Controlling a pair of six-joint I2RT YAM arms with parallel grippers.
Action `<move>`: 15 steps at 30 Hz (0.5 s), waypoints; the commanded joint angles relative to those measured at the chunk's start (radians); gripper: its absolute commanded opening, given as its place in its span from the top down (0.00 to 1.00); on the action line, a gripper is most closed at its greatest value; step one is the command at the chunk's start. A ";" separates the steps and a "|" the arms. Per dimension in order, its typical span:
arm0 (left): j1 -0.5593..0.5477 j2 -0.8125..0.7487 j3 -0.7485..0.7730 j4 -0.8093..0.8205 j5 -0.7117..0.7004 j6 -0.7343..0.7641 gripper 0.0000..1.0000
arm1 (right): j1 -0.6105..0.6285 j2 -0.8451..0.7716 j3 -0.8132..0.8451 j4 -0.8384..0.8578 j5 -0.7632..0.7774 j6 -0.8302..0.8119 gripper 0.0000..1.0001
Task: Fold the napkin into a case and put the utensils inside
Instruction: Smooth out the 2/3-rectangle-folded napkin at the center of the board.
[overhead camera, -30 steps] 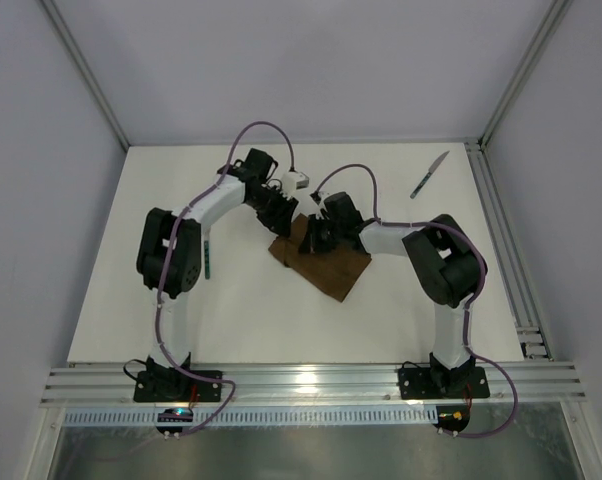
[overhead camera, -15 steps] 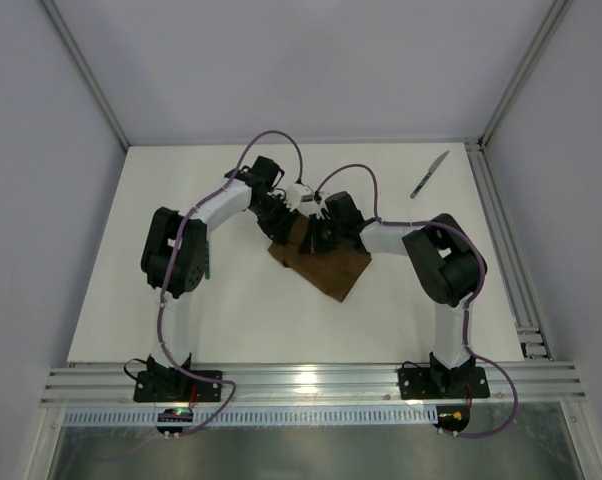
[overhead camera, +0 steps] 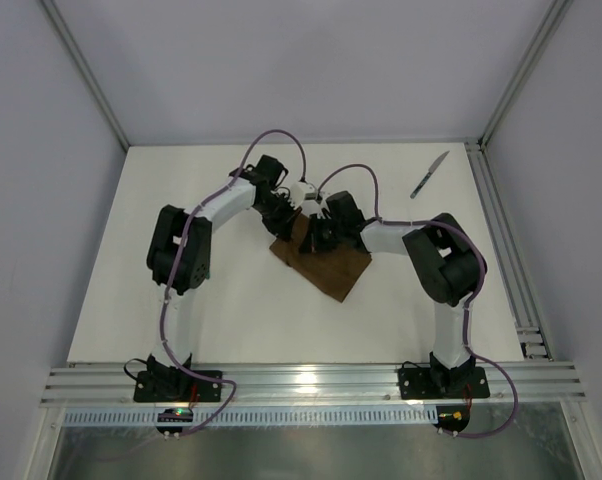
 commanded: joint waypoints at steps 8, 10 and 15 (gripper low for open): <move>0.002 0.135 0.133 -0.044 -0.017 -0.160 1.00 | -0.003 -0.117 -0.004 -0.017 0.017 -0.028 0.96; 0.002 0.146 0.138 -0.041 -0.028 -0.179 1.00 | -0.009 -0.168 -0.026 -0.029 0.045 -0.020 0.96; 0.002 0.172 0.149 -0.046 -0.039 -0.202 1.00 | -0.019 -0.252 -0.088 -0.054 0.091 -0.011 0.96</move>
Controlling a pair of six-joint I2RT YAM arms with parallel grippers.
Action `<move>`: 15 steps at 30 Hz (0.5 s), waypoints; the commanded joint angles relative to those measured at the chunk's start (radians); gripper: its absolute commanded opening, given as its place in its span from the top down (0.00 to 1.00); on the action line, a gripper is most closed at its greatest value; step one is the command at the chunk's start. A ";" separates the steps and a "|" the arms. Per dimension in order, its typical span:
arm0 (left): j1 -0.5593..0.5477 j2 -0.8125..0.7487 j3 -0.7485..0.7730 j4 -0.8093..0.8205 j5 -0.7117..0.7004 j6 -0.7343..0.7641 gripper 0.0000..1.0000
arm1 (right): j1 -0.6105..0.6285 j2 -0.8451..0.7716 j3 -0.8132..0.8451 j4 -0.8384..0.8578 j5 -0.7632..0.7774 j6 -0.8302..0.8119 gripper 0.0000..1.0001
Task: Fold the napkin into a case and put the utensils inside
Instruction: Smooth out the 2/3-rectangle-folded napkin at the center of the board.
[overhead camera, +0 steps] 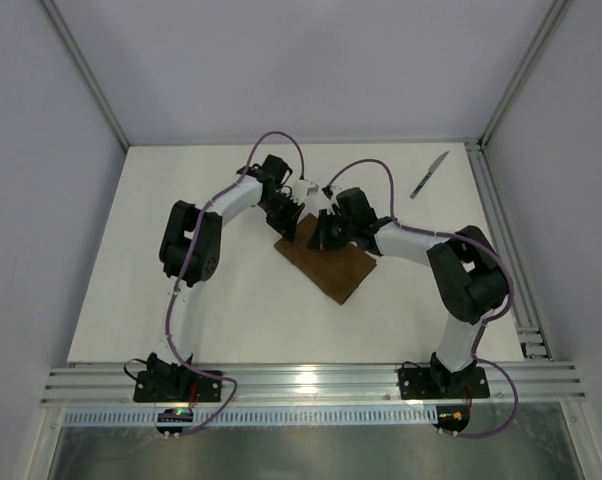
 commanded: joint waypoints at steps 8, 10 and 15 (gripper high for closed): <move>0.001 0.066 0.031 -0.022 -0.046 -0.065 1.00 | 0.010 -0.223 -0.174 -0.006 0.077 0.022 0.96; 0.001 0.066 0.031 -0.022 -0.046 -0.073 1.00 | 0.029 -0.261 -0.211 -0.029 0.094 0.027 0.96; 0.001 0.062 0.018 -0.003 -0.041 -0.093 1.00 | 0.107 -0.366 -0.289 -0.141 0.149 0.038 0.96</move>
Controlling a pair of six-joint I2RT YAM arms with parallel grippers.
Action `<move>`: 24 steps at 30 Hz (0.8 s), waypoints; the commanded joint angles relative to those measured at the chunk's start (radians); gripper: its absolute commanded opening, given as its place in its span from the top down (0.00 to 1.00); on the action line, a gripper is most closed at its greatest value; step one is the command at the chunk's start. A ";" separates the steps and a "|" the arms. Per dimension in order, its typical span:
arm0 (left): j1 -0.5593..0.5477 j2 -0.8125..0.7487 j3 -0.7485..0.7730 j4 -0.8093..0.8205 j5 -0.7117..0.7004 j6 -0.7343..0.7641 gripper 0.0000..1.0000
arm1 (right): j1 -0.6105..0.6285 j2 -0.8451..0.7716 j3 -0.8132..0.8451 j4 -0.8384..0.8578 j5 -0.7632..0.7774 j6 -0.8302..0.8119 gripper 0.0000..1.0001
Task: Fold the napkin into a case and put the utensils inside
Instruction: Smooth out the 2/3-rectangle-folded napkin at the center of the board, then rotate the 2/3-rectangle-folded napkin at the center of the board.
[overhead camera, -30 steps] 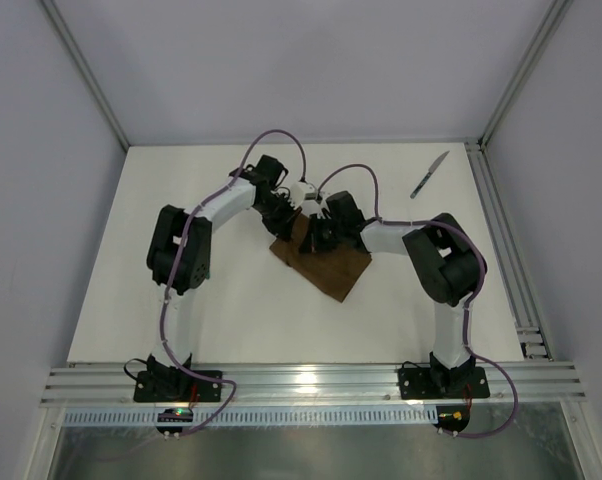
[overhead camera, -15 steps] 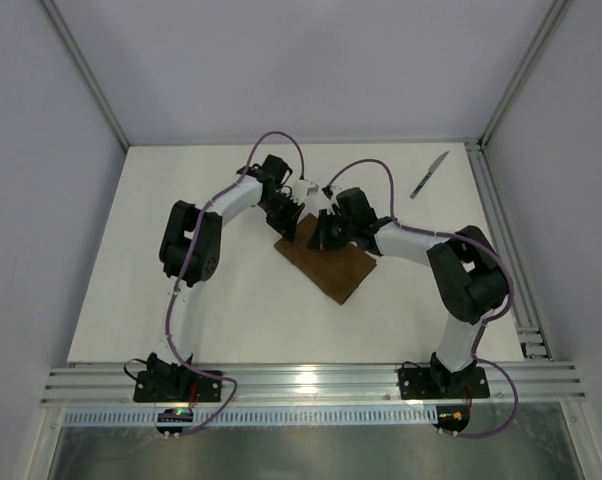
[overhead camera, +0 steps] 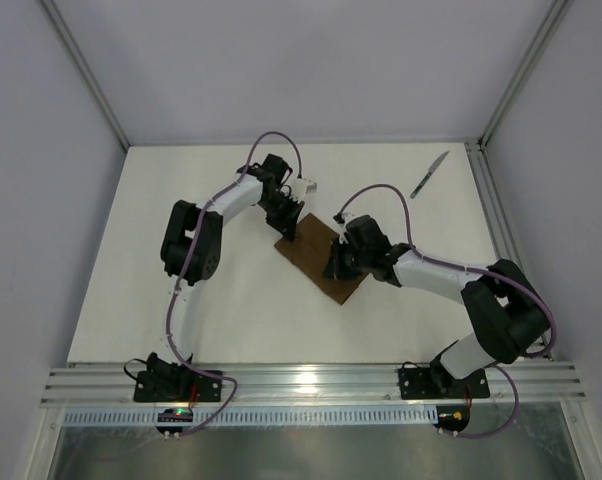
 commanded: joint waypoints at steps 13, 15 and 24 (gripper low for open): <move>-0.003 0.031 -0.021 0.010 -0.042 -0.015 1.00 | 0.031 -0.054 -0.165 -0.118 0.073 0.094 0.96; -0.003 0.026 -0.035 0.011 -0.039 -0.017 1.00 | 0.018 -0.081 -0.193 -0.151 0.076 0.094 0.96; 0.025 -0.041 -0.152 0.100 0.032 -0.124 1.00 | -0.058 -0.321 -0.204 -0.308 0.055 0.056 0.84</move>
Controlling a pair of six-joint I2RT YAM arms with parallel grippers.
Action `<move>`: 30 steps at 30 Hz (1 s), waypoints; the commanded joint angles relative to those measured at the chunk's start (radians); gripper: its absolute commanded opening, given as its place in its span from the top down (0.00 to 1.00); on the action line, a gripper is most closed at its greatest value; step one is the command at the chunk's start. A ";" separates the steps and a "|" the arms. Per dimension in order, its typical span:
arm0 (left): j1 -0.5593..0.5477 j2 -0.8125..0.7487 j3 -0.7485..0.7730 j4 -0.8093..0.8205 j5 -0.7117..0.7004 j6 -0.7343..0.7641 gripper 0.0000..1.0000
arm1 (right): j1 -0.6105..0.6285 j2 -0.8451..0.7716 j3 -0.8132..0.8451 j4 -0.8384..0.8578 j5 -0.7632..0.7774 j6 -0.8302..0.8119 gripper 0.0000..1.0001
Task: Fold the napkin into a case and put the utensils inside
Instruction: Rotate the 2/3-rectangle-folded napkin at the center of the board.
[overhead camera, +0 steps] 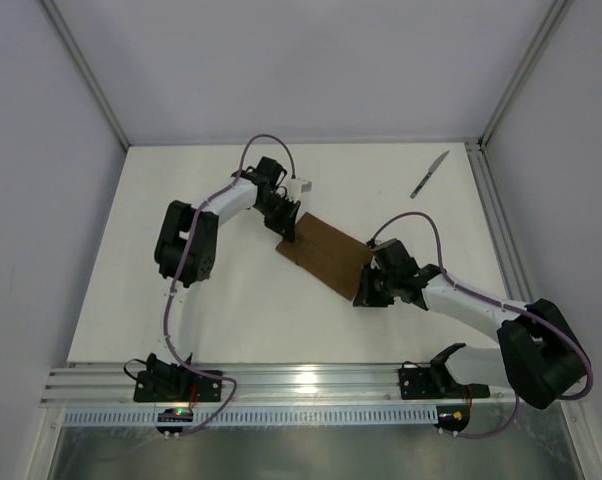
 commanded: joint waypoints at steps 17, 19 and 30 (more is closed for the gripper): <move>0.053 -0.161 -0.349 0.295 -0.041 -0.316 1.00 | -0.164 0.071 0.061 0.177 -0.093 0.030 0.50; 0.067 -0.184 -0.379 0.329 -0.047 -0.345 1.00 | -0.177 0.106 0.072 0.188 -0.100 0.025 0.57; 0.107 -0.250 -0.495 0.424 -0.056 -0.492 1.00 | -0.268 0.286 0.173 0.185 -0.098 -0.083 0.86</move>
